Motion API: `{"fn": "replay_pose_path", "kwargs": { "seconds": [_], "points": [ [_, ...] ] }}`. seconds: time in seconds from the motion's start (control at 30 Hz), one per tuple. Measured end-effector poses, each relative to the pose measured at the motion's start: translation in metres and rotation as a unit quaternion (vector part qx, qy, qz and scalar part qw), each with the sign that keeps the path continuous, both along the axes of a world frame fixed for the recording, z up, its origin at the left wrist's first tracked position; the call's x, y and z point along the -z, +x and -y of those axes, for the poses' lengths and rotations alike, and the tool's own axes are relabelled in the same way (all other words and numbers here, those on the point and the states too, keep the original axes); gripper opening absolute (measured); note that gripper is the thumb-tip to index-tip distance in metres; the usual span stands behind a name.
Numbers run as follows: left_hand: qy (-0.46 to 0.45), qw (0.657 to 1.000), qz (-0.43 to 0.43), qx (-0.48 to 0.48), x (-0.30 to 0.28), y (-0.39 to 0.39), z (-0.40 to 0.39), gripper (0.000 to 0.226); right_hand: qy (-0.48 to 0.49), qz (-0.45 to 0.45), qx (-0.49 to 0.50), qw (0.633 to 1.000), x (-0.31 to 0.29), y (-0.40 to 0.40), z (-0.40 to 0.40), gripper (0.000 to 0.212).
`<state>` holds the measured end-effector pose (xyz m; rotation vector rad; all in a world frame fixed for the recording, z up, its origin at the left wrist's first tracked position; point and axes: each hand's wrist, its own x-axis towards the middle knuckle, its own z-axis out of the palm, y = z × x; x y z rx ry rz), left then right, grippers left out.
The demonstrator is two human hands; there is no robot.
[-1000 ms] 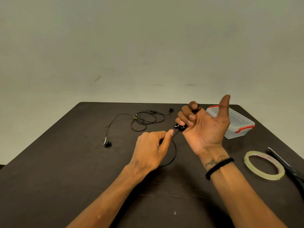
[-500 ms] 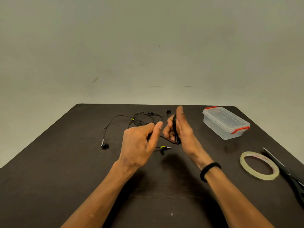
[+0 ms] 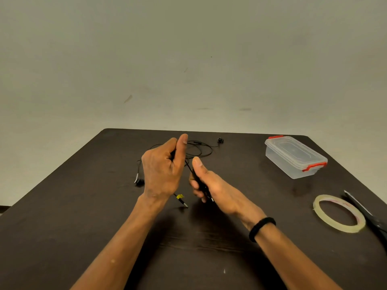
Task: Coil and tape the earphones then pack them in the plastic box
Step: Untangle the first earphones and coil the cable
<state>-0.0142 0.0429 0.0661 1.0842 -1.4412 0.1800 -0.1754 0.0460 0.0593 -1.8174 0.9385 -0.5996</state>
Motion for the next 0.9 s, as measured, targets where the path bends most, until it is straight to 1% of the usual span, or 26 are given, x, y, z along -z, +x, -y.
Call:
{"fn": "replay_pose_path", "kwargs": {
  "seconds": [0.1, 0.2, 0.3, 0.43, 0.5, 0.57, 0.6, 0.63, 0.67, 0.73, 0.83, 0.9],
  "points": [
    [0.013, 0.999, -0.041, -0.001, -0.002, 0.003, 0.001, 0.056, 0.045, 0.028, -0.034, 0.998, -0.001, 0.000, -0.003, 0.087],
    [0.034, 0.995, -0.094, -0.006, -0.002, 0.008, 0.003, 0.059, 0.128, 0.104, -0.097, 0.982, -0.006, 0.002, -0.007, 0.084],
    [0.068, 0.991, -0.116, -0.003, 0.004, 0.009, 0.007, 0.060, 0.205, 0.201, -0.159, 0.945, -0.014, 0.005, -0.010, 0.086],
    [0.115, 0.990, -0.081, 0.015, 0.012, -0.004, 0.007, 0.061, 0.286, 0.330, -0.213, 0.874, -0.026, 0.002, -0.011, 0.088],
    [0.151, 0.983, -0.085, 0.057, 0.017, -0.015, 0.005, 0.058, 0.302, 0.385, -0.212, 0.846, -0.028, -0.002, -0.008, 0.089],
    [0.197, 0.969, -0.109, 0.104, 0.025, -0.023, 0.005, 0.045, 0.310, 0.435, -0.205, 0.820, -0.029, -0.007, -0.005, 0.090],
    [0.215, 0.965, -0.103, 0.113, 0.030, -0.025, 0.006, 0.035, 0.313, 0.458, -0.200, 0.808, -0.029, -0.009, -0.003, 0.091],
    [0.225, 0.965, -0.078, 0.112, 0.034, -0.027, 0.006, 0.029, 0.316, 0.478, -0.195, 0.796, -0.030, -0.012, -0.001, 0.092],
    [0.232, 0.965, -0.049, 0.110, 0.036, -0.029, 0.005, 0.028, 0.316, 0.495, -0.187, 0.788, -0.030, -0.015, 0.000, 0.092],
    [0.245, 0.964, -0.012, 0.102, 0.039, -0.033, 0.003, 0.030, 0.310, 0.523, -0.169, 0.776, -0.032, -0.020, 0.004, 0.093],
    [0.256, 0.962, 0.030, 0.094, 0.040, -0.041, 0.001, 0.048, 0.289, 0.558, -0.135, 0.766, -0.034, -0.030, 0.008, 0.093],
    [0.256, 0.961, 0.051, 0.094, 0.040, -0.046, -0.003, 0.055, 0.267, 0.576, -0.093, 0.767, -0.034, -0.034, 0.010, 0.094]
  ]
}}
